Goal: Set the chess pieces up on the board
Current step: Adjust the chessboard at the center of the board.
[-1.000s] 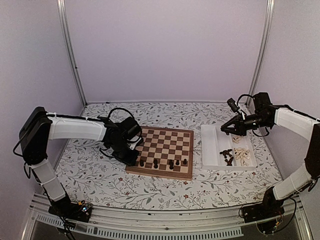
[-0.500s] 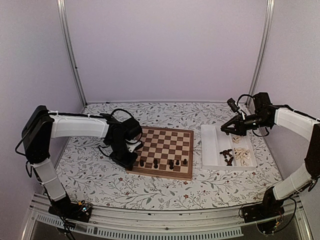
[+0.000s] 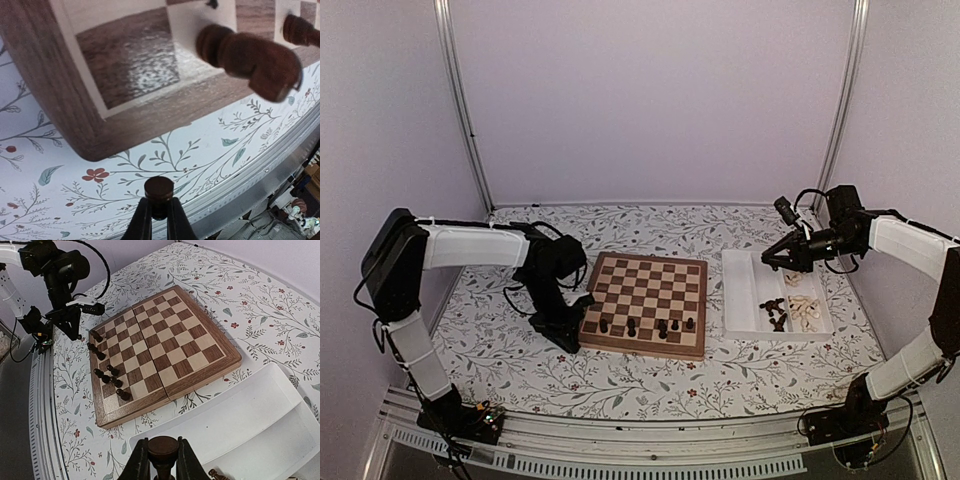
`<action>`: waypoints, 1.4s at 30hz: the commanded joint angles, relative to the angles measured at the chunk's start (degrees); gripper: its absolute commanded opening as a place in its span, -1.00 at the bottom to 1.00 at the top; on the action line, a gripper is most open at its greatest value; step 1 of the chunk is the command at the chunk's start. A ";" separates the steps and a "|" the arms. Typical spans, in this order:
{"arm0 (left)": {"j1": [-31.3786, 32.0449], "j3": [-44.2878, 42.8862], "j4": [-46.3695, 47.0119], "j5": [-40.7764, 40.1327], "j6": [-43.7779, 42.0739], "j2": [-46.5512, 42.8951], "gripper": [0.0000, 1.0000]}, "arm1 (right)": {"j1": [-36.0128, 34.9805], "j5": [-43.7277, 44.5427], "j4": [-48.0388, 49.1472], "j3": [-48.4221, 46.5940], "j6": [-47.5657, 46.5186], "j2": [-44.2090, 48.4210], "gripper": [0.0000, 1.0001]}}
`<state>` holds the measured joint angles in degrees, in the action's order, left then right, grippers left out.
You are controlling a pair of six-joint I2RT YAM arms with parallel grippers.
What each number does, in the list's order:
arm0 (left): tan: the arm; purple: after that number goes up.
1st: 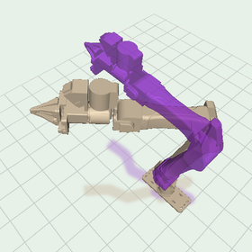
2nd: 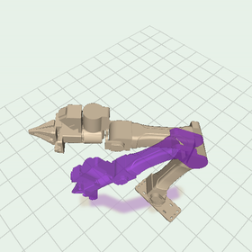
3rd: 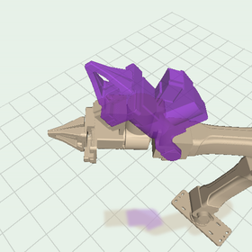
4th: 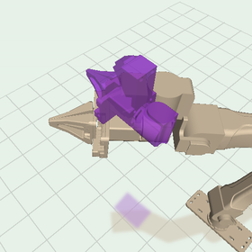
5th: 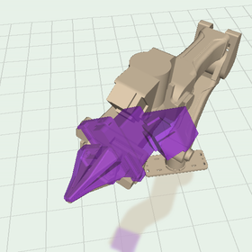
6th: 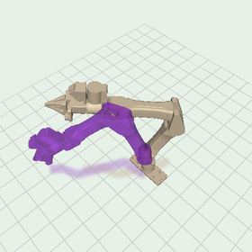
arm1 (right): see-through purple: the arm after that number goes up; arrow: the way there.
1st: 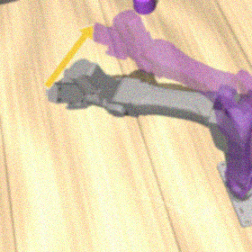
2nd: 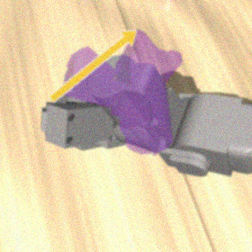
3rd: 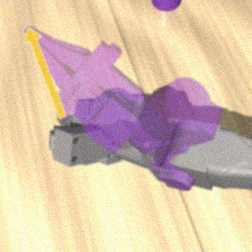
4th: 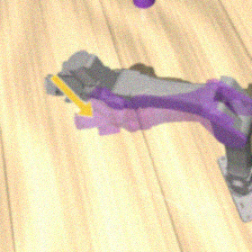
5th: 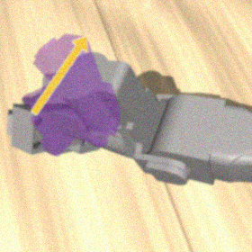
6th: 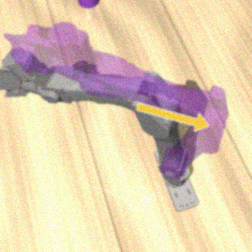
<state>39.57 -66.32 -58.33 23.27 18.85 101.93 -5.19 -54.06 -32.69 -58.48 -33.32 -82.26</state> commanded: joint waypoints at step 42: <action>-10.02 -12.75 -3.51 11.04 -6.58 10.70 -1.00 | 0.09 -1.03 -1.35 0.38 -1.22 -1.24 -0.75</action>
<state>31.09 -80.55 -64.14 27.59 11.46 114.54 -5.19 -54.15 -33.26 -58.48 -33.93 -82.89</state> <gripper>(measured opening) 0.095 0.157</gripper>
